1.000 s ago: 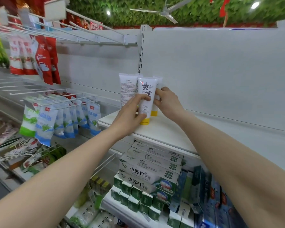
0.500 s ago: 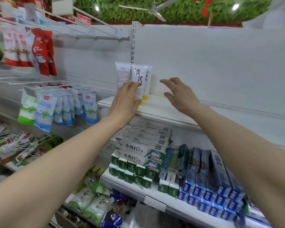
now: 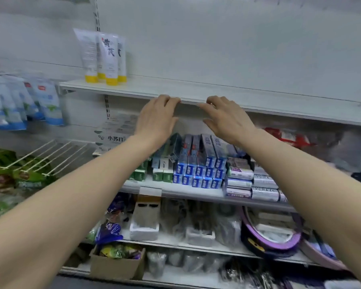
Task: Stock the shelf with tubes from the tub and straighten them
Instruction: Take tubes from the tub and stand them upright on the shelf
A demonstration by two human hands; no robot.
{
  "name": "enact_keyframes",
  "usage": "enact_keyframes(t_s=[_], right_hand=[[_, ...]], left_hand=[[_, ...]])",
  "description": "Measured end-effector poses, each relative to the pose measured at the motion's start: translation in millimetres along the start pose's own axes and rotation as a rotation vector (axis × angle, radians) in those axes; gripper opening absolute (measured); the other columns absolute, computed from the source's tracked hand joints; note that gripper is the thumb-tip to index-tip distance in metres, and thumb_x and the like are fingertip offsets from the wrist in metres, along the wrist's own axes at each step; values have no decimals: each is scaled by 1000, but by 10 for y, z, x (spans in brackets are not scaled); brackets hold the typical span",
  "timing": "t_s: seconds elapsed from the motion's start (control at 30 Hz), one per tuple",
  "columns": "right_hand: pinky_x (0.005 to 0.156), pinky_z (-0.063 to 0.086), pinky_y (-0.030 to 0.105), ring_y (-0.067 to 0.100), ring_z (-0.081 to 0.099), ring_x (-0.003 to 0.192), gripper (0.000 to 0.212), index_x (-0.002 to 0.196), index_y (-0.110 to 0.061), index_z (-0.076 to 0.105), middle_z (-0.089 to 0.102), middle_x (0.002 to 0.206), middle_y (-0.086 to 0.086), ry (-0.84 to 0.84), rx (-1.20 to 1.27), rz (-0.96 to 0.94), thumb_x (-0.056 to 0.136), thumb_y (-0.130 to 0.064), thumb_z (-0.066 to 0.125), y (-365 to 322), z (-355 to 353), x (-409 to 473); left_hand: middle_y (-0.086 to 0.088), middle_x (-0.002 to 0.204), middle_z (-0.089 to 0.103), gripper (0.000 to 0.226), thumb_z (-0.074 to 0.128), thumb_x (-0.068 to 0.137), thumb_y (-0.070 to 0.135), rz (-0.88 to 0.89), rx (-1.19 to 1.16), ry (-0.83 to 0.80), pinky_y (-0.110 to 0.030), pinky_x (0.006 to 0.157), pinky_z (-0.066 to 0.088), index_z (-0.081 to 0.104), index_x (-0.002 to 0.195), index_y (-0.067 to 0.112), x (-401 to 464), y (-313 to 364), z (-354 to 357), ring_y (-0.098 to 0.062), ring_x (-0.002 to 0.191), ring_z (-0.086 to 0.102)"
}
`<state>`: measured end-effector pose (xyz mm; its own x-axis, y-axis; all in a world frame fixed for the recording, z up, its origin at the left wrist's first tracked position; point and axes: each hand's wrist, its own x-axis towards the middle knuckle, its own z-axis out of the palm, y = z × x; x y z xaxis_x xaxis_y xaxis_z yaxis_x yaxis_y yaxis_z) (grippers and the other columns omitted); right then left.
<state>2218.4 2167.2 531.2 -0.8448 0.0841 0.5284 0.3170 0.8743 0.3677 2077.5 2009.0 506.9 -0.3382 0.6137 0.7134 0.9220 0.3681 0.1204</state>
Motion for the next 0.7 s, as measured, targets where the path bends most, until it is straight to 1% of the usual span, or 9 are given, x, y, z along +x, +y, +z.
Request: enact_keyframes(t_s=[0.17,0.27,0.37,0.47,0.53,0.6,0.7], right_hand=[[83,48,46,37,55,110,46,134,-14,50,54,128,18,-69,-43,74,91,-25,60,269,-13,-817],[78,49,43,35,58,101,41,130,-12,54,59,120,18,-89,-53,119,90,-23,59,439,-4,-1338],[74,50,45,37,57,94,43,128,-11,54,58,116,18,-136,-59,172,88,-23,61,677,18,-1910],[73,51,47,39,57,94,46,128,-10,54,58,115,18,-199,-63,248,85,-23,64,965,38,-2537],[71,52,46,39,58,92,47,126,-10,55,58,112,18,-228,-69,298,82,-21,67,1179,28,-2992],[70,49,44,38,58,92,47,126,-11,55,58,110,17,-266,-74,342,81,-22,65,1419,2,-3476],[74,48,44,37,56,95,47,128,-14,53,56,113,14,-337,-96,409,83,-25,61,1823,-44,-4217]], left_hand=[[-7,135,50,51,61,91,26,99,-24,-62,-39,98,42,44,138,17,-208,575,219,-28,121,48],[-8,132,52,49,62,90,25,156,-55,-94,-40,96,43,47,136,17,-318,957,391,-29,120,49],[-8,130,54,46,63,89,25,213,-94,-130,-42,93,45,49,133,18,-412,1418,591,-29,117,50],[-10,128,55,46,64,88,25,272,-130,-167,-44,92,44,52,131,15,-489,1966,838,-32,114,51],[-10,125,56,48,66,86,24,320,-165,-189,-44,92,44,53,130,14,-541,2382,1037,-33,112,52],[-10,124,57,50,68,84,24,373,-194,-204,-44,92,44,53,131,14,-607,2836,1254,-34,111,53],[-10,124,56,50,69,84,23,427,-243,-242,-43,91,44,53,130,13,-714,3567,1556,-34,111,52]])
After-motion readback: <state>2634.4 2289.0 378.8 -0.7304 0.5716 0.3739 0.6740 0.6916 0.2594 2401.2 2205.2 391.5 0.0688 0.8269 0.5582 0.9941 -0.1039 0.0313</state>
